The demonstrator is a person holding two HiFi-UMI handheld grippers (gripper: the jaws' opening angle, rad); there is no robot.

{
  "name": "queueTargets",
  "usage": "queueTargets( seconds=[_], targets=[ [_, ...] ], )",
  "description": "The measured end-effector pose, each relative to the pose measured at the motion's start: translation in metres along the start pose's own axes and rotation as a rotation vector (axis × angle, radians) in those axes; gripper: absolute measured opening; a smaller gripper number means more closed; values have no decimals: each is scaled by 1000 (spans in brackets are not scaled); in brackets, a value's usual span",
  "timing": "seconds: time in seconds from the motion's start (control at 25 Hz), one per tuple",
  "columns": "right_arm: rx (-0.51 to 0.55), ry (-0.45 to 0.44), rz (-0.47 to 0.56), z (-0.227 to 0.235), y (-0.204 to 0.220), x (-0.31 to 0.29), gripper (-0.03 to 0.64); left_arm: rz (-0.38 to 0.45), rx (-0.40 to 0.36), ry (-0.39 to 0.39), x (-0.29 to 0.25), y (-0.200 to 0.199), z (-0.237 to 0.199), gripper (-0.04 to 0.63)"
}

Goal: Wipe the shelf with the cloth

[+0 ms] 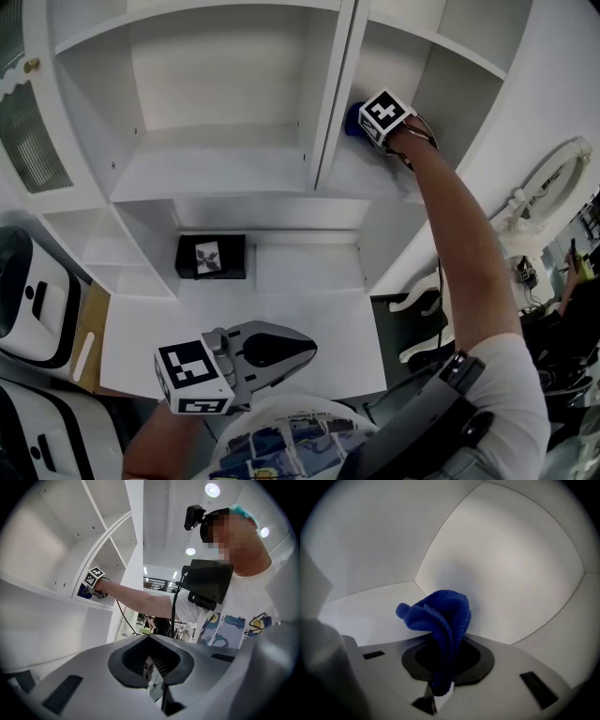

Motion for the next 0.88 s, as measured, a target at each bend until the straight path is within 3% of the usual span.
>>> queueTargets(
  seconds=[0.12,0.32,0.6,0.88],
  targets=[
    [-11,24,-9,4,4,2,64,6,-2,5,-1,0,2,12],
    [-36,-18,85,0,1,20,64,6,-7,4,1,-1,6,11],
    [-3,-132,217,-33,-17,55,63,6,-17,12,-3,0,12,11],
    [-40,-308,312,-67,-39,71,63,18,-14,5,0,3,17,11]
  ],
)
Point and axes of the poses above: the fingertips, and each gripper's own axes: x backward along the fingers, z to its right, y out of its underside, the point moved 7 cm from there along x, backward along the fingers, and after that the axes turned 13 degrees about -z, right-handed, at the moved point
